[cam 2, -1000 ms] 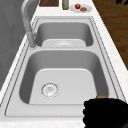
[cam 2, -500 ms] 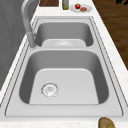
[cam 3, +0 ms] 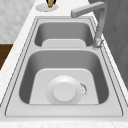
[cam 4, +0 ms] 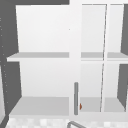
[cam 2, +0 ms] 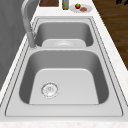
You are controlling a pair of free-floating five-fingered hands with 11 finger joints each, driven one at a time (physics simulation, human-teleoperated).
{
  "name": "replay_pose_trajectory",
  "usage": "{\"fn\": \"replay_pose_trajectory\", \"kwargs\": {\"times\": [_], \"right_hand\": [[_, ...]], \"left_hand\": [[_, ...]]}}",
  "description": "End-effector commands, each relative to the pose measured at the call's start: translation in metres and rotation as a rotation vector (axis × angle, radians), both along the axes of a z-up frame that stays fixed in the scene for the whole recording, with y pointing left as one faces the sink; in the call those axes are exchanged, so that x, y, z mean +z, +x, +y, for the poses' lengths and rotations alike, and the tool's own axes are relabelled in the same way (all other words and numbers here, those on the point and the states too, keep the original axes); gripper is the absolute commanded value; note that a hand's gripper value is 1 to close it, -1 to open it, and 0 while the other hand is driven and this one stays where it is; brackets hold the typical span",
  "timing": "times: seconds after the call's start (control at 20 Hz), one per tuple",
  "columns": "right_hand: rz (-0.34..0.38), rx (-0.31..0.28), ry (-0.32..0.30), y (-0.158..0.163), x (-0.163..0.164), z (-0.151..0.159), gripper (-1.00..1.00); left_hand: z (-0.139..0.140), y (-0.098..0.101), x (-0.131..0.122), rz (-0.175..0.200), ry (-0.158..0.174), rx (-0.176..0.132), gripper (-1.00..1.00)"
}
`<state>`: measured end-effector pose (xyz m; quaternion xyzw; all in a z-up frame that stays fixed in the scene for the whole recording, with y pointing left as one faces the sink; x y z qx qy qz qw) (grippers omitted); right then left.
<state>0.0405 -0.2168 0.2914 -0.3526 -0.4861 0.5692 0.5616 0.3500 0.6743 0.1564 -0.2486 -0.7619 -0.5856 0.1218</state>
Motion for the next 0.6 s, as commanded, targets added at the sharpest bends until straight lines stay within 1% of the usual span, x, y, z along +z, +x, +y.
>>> {"fn": "replay_pose_trajectory", "kwargs": {"times": [0.0, 0.1, 0.2, 0.35, 0.45, 0.55], "right_hand": [[0.0, 0.0, 0.0, 0.0, 0.0, 0.0, 0.0], [0.0, 0.0, 0.0, 0.0, 0.0, 0.0, 0.0], [0.0, 0.0, 0.0, 0.0, 0.0, 0.0, 0.0], [0.0, 0.0, 0.0, 0.0, 0.0, 0.0, 0.0], [0.0, 0.0, 0.0, 0.0, 0.0, 0.0, 0.0], [0.0, 0.0, 0.0, 0.0, 0.0, 0.0, 0.0]], "left_hand": [[0.023, -0.011, -0.014, -0.029, -0.074, -0.003, 1.0], [0.031, -0.008, -0.025, -0.026, -0.085, -0.006, 1.0], [0.037, -0.002, -0.038, -0.039, -0.101, -0.002, 1.0], [0.044, 0.014, -0.057, -0.036, -0.098, -0.003, 1.0], [0.046, 0.023, -0.061, 0.005, -0.12, -0.004, 1.0], [0.049, 0.022, -0.063, 0.041, -0.121, -0.01, 1.0]]}}
